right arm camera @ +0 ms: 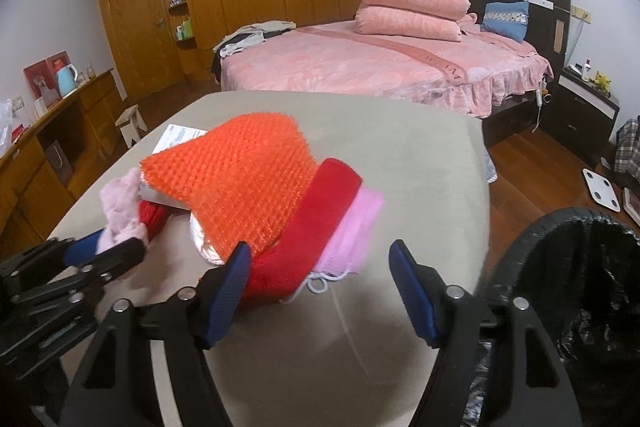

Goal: Collect trash
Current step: 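Grasp the light pink sock with the left tool while the right tool grasps the red glove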

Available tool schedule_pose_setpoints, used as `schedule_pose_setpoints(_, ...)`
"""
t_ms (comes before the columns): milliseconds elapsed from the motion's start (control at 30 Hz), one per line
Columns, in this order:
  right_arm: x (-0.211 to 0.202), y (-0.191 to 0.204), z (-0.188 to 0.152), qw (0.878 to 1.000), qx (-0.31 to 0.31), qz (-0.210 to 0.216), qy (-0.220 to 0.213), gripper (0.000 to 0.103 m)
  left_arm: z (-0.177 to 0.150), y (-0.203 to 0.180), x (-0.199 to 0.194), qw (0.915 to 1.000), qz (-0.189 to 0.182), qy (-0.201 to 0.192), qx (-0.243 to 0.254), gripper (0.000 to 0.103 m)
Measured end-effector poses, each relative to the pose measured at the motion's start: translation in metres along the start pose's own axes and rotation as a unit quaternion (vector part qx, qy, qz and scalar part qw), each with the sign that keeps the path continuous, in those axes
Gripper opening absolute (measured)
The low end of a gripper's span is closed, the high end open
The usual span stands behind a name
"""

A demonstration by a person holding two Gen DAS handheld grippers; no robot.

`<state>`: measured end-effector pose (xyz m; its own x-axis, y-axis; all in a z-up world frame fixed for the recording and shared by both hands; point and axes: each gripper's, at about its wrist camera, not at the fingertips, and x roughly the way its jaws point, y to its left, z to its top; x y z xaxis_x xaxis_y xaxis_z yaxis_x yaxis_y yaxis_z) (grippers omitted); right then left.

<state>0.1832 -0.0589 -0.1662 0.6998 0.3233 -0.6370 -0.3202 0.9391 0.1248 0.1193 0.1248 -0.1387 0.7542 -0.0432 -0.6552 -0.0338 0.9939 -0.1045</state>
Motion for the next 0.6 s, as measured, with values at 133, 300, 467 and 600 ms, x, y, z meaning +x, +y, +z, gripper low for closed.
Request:
schedule_pose_setpoints(133, 0.017, 0.006, 0.001, 1.000, 0.003, 0.004, 0.015, 0.059, 0.002, 0.008, -0.007, 0.9998, 0.011, -0.011, -0.011, 0.036)
schedule_pose_setpoints(300, 0.036, 0.013, -0.004, 0.999, 0.002, 0.015, 0.041, 0.032, 0.008, 0.015, -0.008, 0.9995, 0.018, -0.020, -0.018, 0.036)
schedule_pose_setpoints(467, 0.023, 0.014, -0.005, 0.999, -0.007, 0.035, 0.034, 0.006, 0.010, 0.017, -0.013, 0.9993, 0.018, -0.028, -0.019, 0.036)
schedule_pose_setpoints(600, -0.006, 0.012, 0.003, 0.999, 0.002, 0.052, 0.006, 0.006, 0.012, 0.015, -0.019, 0.9991, 0.015, -0.036, -0.016, 0.037)
